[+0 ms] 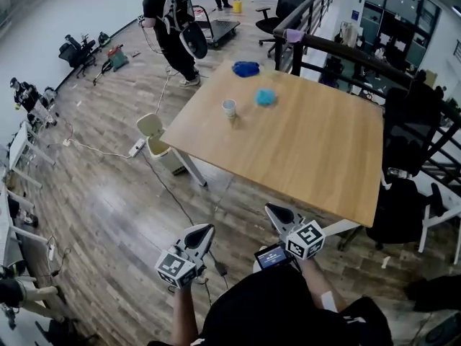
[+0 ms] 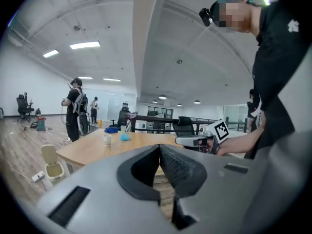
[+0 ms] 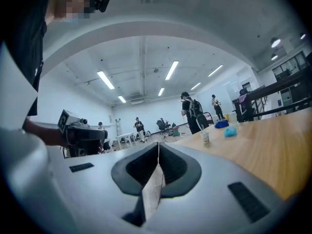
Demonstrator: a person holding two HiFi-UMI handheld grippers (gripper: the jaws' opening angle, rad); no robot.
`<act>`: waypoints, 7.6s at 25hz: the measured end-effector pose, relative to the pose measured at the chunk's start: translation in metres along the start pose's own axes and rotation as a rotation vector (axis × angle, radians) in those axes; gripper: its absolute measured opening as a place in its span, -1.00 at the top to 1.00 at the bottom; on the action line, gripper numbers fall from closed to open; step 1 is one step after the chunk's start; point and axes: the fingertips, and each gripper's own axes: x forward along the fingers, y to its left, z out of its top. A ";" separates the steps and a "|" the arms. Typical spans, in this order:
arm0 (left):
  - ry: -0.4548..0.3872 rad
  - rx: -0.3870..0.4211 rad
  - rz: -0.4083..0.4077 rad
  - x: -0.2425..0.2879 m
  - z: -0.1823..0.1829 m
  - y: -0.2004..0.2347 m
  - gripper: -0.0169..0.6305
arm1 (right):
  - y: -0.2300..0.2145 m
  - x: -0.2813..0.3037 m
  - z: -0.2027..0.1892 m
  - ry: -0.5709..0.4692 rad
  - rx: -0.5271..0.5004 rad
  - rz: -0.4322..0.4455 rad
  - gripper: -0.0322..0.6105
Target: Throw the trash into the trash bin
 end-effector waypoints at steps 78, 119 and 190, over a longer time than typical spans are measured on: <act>0.158 -0.363 -0.179 0.431 -0.053 0.411 0.92 | -0.409 0.487 -0.041 0.350 0.034 -0.204 0.83; -0.036 -0.336 0.283 0.005 -0.055 0.778 0.92 | -0.006 0.866 -0.058 0.363 -0.103 0.181 0.86; -0.078 -0.347 0.376 -0.023 -0.016 0.867 0.92 | 0.009 0.932 -0.006 0.316 -0.199 0.354 0.91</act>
